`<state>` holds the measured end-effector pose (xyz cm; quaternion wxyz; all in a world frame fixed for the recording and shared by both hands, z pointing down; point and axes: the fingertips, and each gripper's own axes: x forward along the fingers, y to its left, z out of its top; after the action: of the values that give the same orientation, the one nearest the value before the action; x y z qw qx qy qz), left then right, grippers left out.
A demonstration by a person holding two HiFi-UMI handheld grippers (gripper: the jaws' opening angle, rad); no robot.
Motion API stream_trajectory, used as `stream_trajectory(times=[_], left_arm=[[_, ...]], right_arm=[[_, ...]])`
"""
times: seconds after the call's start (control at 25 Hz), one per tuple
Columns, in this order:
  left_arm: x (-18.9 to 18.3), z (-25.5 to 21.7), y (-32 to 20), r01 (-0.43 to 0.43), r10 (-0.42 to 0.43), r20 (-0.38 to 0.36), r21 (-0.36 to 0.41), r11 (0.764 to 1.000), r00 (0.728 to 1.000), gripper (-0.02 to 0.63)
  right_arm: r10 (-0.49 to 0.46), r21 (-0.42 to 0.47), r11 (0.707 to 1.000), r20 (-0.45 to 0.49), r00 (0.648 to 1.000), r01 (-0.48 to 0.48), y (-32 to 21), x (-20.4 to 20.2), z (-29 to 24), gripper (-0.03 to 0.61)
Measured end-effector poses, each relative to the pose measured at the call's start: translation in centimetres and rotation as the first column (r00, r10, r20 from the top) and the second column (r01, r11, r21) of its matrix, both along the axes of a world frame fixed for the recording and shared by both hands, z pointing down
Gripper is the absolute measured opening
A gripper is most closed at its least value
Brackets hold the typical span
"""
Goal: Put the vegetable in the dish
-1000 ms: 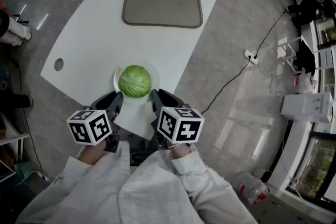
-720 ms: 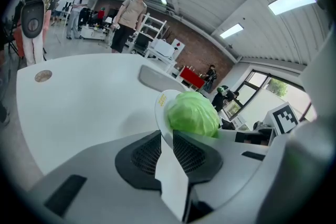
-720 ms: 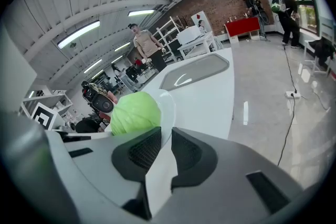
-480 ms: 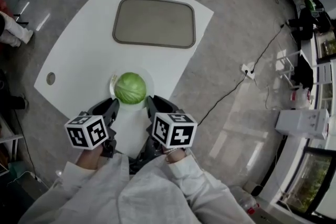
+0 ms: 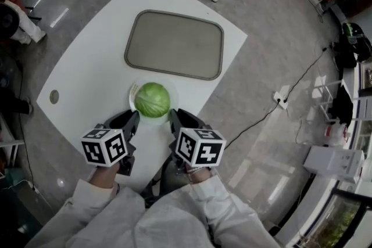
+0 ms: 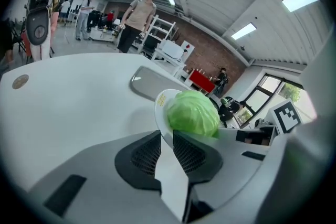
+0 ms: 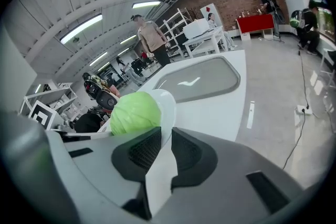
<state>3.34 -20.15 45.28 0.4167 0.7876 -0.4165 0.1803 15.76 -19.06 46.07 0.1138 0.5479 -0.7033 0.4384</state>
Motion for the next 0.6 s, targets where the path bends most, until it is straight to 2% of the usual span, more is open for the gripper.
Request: stream_trajectory(times=[0.28, 0.6], left_arm=[[3.0, 0.5, -5.0, -0.006, 0.006, 0.009, 0.016, 1.000, 1.000, 0.072], [6.2, 1.0, -10.4, 0.025, -0.025, -0.005, 0.020, 0.999, 1.000, 0.072]], right_arm=[[0.003, 0.002, 1.000, 0.028, 1.000, -0.003, -5.0, 3.0, 1.0, 0.067], [0.011, 0.000, 1.000, 0.046, 0.999, -0.011, -10.5, 6.2, 1.5, 0.067]])
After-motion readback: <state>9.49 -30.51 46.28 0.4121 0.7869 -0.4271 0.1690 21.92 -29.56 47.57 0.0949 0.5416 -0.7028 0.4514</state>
